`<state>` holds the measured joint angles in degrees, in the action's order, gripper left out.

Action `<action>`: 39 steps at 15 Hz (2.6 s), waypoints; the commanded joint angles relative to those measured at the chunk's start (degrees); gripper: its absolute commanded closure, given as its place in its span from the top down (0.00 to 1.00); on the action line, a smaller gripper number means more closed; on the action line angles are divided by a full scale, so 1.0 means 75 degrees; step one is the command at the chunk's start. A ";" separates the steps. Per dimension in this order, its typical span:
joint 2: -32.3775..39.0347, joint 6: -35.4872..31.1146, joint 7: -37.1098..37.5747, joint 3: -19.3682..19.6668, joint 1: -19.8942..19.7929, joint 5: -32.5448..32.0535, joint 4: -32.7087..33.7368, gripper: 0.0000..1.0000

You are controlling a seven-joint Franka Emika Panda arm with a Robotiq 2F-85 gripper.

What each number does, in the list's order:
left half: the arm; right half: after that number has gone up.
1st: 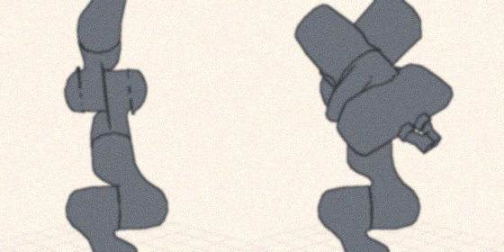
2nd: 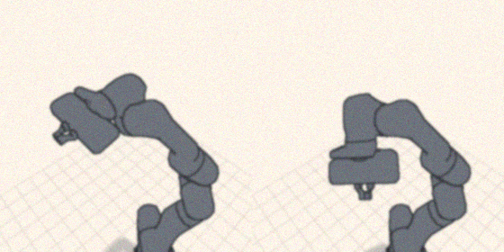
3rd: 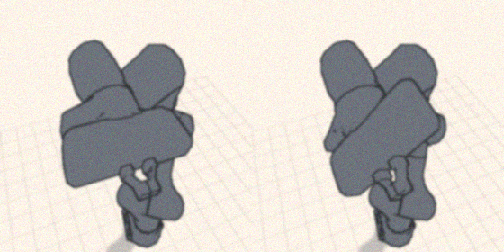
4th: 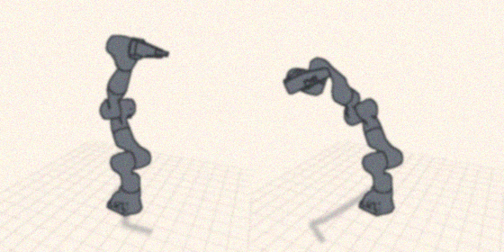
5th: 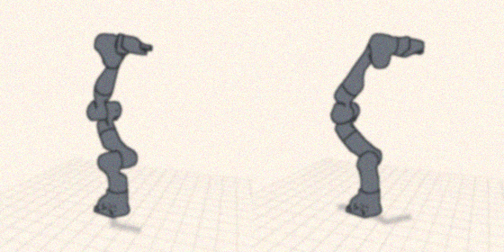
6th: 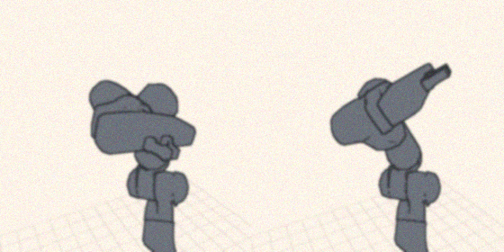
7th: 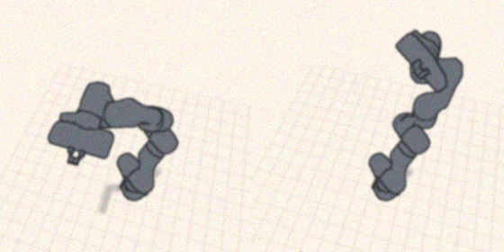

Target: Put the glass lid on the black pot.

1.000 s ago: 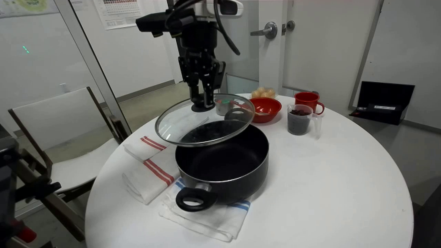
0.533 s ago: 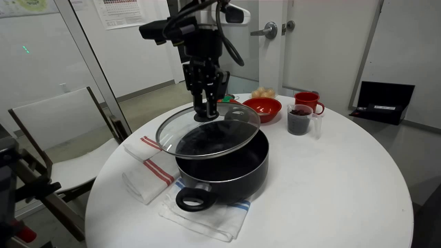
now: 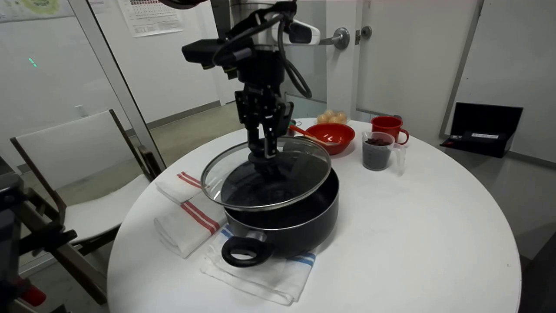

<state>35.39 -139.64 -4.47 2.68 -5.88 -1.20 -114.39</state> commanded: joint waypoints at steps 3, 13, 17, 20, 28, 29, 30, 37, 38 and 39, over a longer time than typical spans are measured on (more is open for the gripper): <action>0.0230 0.0000 0.0020 0.0031 -0.0041 0.0044 0.0386 0.25; 0.0674 0.0016 -0.0015 0.0008 -0.0042 0.0022 0.0805 0.25; 0.0831 0.0004 -0.0030 -0.0001 -0.0043 0.0017 0.0939 0.25; 0.0921 0.0010 -0.0041 -0.0026 -0.0057 0.0041 0.1025 0.25; 0.1019 0.0005 -0.0047 -0.0049 -0.0062 0.0051 0.1124 0.25; 0.1030 0.0003 -0.0048 -0.0053 -0.0061 0.0052 0.1128 0.25; 0.1041 0.0002 -0.0051 -0.0057 -0.0061 0.0052 0.1130 0.25; 0.1073 -0.0063 -0.0082 -0.0083 -0.0133 0.0100 0.1038 0.25; 0.1074 -0.0064 -0.0089 -0.0082 -0.0147 0.0105 0.1029 0.25; 0.1074 -0.0070 -0.0091 -0.0075 -0.0158 0.0105 0.1018 0.25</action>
<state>43.30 -139.66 -4.49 2.29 -6.11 -1.20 -106.94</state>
